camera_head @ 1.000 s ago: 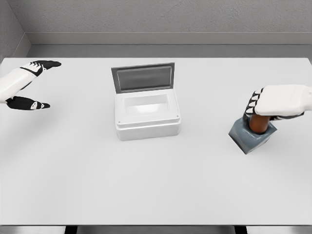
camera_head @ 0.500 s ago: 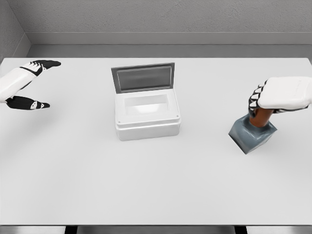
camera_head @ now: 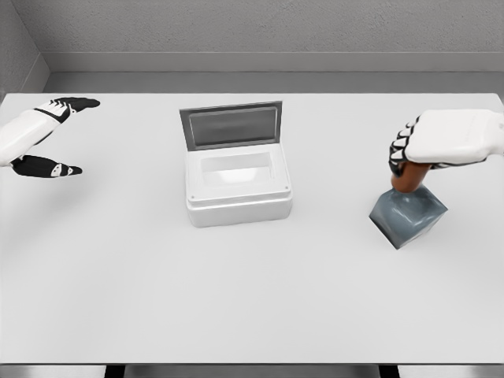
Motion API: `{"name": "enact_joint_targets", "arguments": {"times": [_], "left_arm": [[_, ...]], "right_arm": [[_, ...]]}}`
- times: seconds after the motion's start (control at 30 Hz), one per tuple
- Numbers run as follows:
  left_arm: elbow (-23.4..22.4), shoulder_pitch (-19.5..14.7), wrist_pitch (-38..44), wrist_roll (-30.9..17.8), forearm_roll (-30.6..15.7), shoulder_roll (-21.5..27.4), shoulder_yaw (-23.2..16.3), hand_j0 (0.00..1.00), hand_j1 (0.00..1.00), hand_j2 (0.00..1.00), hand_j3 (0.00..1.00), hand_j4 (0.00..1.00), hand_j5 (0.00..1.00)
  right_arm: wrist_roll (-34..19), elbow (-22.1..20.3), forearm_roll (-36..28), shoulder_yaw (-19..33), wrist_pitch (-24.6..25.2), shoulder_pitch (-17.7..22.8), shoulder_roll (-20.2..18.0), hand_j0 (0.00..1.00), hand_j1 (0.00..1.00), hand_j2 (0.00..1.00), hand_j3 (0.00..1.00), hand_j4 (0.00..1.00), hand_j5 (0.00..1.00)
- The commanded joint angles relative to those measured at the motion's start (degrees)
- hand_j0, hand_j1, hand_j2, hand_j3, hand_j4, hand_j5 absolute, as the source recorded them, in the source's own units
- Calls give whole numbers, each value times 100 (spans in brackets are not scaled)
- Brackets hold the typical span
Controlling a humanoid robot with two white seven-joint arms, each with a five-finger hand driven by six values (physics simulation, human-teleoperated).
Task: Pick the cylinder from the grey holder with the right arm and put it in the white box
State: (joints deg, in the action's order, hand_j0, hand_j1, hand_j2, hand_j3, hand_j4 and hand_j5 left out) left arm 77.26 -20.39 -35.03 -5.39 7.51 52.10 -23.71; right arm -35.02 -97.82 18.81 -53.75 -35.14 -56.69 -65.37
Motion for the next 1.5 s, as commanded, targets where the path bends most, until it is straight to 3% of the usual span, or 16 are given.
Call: {"name": "enact_joint_targets", "arguments": {"times": [0.0,0.3,0.53,0.9,1.47], "left_arm": [[9,0,3,3,-39,-6,7,100,100,100,100,100,100],[9,0,3,3,-39,-15,-2,100,100,100,100,100,100],[0,-9,3,3,-39,-77,-28,100,100,100,100,100,100],[0,-9,3,3,-39,-77,-28,100,100,100,100,100,100],[0,-9,3,-6,-39,-138,-37,100,100,100,100,100,100]], "right_arm": [[2,17,-18,5,14,-9,130,46,46,46,46,46,46],[2,79,-9,-21,14,-202,560,45,45,45,45,45,45],[2,492,158,-56,14,-316,1096,45,45,45,45,45,45],[2,598,255,-74,14,-510,1562,45,45,45,45,45,45],[2,817,290,-557,14,-967,2213,45,45,45,45,45,45]]}}
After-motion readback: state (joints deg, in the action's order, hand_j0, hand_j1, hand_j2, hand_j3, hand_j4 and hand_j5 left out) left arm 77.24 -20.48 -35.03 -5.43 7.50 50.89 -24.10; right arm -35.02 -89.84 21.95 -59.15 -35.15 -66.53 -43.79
